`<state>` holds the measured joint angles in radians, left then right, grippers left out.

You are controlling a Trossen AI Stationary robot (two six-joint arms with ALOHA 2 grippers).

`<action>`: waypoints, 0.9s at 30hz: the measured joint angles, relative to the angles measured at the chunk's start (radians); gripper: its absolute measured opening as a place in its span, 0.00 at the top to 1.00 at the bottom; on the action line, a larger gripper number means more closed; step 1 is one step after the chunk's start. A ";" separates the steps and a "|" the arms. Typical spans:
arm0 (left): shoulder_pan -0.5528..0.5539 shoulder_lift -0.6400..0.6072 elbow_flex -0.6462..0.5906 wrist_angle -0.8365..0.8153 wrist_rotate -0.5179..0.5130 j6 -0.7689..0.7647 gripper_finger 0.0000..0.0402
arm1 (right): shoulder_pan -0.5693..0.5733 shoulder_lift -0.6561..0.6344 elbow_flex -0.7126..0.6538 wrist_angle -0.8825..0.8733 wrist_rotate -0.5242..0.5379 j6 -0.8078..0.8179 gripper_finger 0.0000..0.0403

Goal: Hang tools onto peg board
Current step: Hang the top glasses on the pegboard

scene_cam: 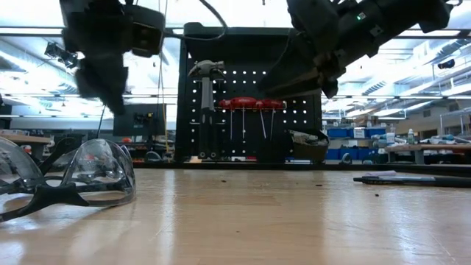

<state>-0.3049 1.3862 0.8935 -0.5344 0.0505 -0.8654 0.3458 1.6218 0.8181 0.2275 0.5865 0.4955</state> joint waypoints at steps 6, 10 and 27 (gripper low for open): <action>-0.012 0.023 0.000 -0.067 -0.020 -0.069 0.53 | 0.000 0.000 0.000 0.109 -0.003 -0.108 0.66; -0.013 0.029 0.000 -0.143 -0.080 -0.044 0.53 | -0.007 0.000 0.000 0.156 -0.004 -0.157 0.66; -0.013 0.055 -0.093 -0.188 -0.288 0.228 0.53 | -0.027 0.000 0.000 0.176 -0.038 -0.166 0.66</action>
<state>-0.3176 1.4414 0.8003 -0.7221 -0.2377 -0.6370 0.3191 1.6218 0.8181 0.4038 0.5484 0.3294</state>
